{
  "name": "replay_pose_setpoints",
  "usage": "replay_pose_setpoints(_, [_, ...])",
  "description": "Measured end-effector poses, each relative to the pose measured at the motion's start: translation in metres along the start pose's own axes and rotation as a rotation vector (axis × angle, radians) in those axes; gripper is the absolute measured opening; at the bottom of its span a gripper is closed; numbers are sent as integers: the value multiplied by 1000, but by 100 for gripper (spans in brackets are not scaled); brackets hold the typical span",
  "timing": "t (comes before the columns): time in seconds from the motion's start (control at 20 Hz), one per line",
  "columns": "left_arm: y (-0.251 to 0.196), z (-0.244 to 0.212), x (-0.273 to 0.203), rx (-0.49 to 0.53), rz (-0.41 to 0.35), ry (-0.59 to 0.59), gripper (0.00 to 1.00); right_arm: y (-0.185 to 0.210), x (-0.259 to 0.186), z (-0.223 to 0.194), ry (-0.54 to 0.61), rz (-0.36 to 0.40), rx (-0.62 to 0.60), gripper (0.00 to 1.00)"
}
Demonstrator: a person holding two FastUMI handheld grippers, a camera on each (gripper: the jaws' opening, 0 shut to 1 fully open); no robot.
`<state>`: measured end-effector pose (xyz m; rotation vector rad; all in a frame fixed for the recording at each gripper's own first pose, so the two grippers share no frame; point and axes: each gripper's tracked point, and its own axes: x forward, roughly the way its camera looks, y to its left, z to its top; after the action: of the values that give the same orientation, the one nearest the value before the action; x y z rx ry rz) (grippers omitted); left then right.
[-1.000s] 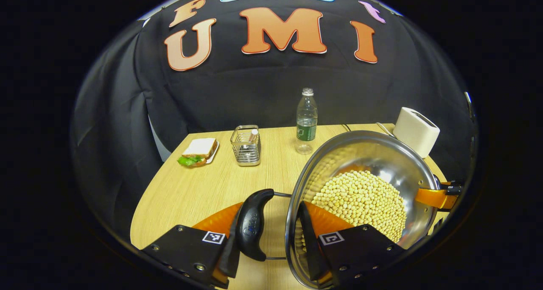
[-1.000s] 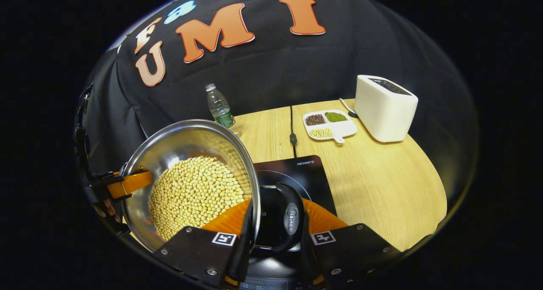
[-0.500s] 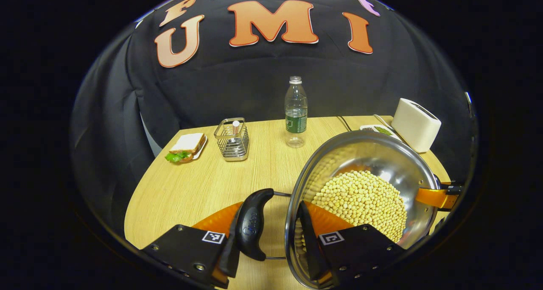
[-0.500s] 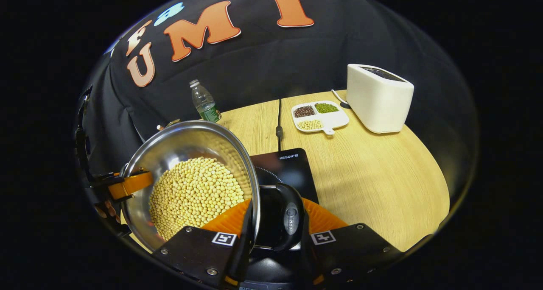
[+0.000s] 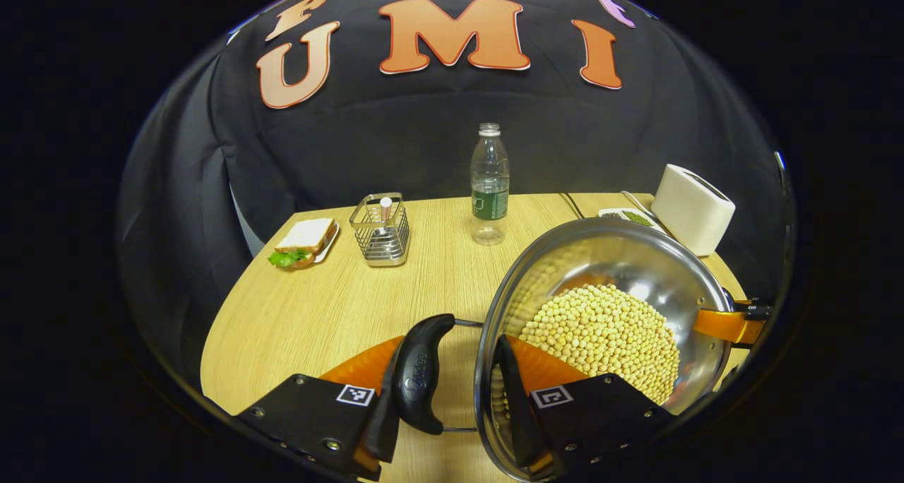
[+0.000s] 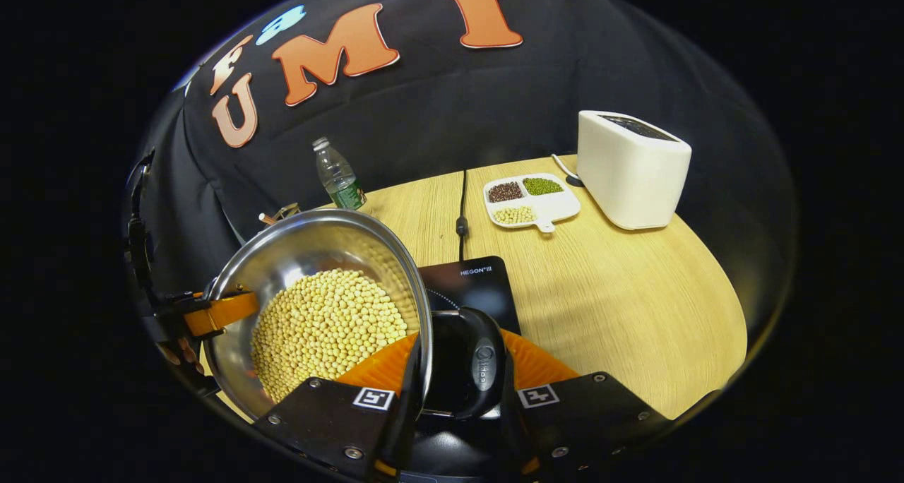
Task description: First push the handle of the pot to place it horizontally, then grasp the pot with both hands and set it on the induction cooktop.
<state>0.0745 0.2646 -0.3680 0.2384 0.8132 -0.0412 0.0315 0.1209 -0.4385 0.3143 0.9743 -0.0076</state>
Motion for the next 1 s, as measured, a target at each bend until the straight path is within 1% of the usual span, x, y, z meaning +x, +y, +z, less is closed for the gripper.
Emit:
replay_pose_setpoints(0.5, [-3,-17,14,-58,-35,43,64,0,3,10,-24,-20,-27,49])
replay_pose_setpoints(0.6, [-4,-21,16,-74,-41,48,65,-1,2,12,-27,-24,-30,49])
replay_pose_setpoints(0.7, [-4,-21,18,-69,-43,45,65,-2,1,12,-23,-31,-30,49])
replay_pose_setpoints(0.8, [-5,-19,19,-67,-46,37,64,-6,1,13,-22,-38,-21,49])
replay_pose_setpoints(0.9, [-6,-20,22,-62,-53,26,65,-11,2,15,-27,-52,-9,50])
replay_pose_setpoints(1.0, [-7,-19,23,-67,-59,13,65,-24,7,19,-43,-81,-17,52])
